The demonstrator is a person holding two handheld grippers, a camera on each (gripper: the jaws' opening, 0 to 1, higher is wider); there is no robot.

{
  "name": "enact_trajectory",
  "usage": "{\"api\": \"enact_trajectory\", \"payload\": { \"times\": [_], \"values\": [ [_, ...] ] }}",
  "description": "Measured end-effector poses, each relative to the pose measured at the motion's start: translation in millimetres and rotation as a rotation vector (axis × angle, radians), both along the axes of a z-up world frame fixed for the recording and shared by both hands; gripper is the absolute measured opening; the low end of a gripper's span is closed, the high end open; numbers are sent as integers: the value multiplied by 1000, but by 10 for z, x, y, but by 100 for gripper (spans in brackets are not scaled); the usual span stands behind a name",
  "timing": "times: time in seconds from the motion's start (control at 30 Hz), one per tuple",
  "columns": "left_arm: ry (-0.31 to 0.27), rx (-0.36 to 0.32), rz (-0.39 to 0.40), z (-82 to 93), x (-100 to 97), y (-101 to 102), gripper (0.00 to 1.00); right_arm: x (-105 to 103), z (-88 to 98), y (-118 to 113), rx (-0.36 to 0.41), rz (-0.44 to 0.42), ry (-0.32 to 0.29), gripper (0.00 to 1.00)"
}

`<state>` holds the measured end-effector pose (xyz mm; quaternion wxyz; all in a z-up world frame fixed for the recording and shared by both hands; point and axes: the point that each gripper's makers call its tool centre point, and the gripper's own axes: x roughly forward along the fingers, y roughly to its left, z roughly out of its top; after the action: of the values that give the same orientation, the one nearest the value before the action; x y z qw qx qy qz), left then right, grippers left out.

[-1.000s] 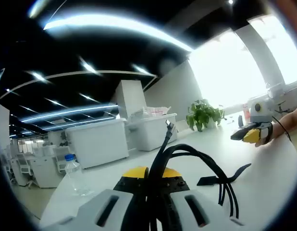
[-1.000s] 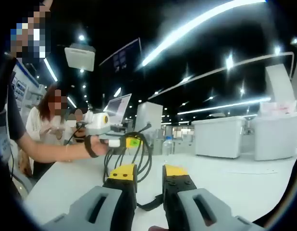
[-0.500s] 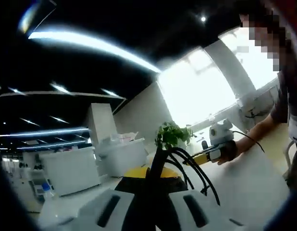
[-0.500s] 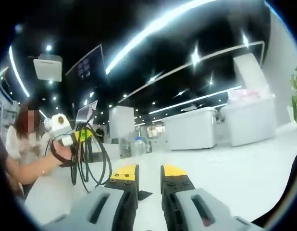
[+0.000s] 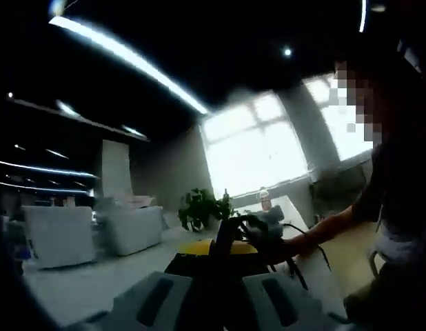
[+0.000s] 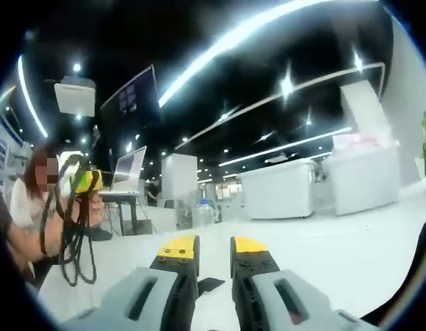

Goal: Coil the Type-C to USB data cable on the desktop and secure it with Velcro straps.

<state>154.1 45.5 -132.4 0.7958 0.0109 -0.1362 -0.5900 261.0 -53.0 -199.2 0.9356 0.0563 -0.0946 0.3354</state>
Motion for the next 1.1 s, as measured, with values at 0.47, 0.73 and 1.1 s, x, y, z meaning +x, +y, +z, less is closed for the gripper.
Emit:
{"api": "enact_trajectory", "payload": {
  "times": [0.47,0.73,1.1],
  "values": [
    [108,127,-99,-498,434,-599,4,173,148,-374,78,-131,1,17],
    [145,134,-2,-719,733,-541,5,288,-45,-396,68,-158,79,17],
    [-7,458,153,-1318,975,-546,7,258,-89,-336,33,-141,80,17]
  ]
}}
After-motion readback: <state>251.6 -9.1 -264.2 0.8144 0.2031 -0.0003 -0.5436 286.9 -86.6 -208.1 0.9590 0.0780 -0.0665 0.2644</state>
